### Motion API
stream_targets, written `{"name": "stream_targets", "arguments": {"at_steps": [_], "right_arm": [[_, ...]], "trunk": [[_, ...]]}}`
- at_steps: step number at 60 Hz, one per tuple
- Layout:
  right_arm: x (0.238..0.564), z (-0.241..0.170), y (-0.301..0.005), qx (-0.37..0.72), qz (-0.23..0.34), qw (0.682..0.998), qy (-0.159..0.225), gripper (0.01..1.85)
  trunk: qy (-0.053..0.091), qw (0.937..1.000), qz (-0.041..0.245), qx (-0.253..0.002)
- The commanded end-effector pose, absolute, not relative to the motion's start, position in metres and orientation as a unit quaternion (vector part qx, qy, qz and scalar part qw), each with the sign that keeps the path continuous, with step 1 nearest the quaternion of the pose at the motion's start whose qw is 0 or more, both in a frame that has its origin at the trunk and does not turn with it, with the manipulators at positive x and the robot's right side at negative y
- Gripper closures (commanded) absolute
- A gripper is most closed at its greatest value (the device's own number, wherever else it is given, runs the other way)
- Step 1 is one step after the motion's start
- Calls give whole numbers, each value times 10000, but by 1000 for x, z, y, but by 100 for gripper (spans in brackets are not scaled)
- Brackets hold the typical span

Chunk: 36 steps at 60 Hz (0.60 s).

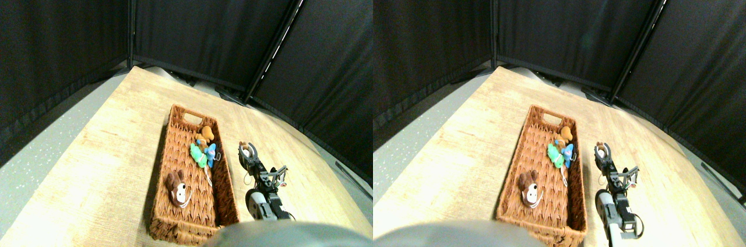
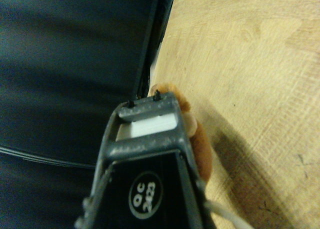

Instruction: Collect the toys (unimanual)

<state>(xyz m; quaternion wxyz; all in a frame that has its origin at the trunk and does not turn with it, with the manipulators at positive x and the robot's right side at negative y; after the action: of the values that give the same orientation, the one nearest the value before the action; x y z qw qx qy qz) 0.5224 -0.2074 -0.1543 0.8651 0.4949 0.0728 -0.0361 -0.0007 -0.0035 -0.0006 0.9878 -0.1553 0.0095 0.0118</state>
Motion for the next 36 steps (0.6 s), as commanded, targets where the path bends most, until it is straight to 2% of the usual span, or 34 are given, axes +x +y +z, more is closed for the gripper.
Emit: {"name": "stream_targets", "arguments": {"at_steps": [1, 21, 36], "right_arm": [[526, -137, -201, 4880, -103, 8707, 611, 180], [538, -109, -190, 4720, 129, 8779, 799, 180], [540, -100, -174, 4508, 217, 8878, 901, 180]], "trunk": [[57, 9854, 187, -1694], [-41, 9840, 276, -1759], [-94, 9828, 455, -1785]]}}
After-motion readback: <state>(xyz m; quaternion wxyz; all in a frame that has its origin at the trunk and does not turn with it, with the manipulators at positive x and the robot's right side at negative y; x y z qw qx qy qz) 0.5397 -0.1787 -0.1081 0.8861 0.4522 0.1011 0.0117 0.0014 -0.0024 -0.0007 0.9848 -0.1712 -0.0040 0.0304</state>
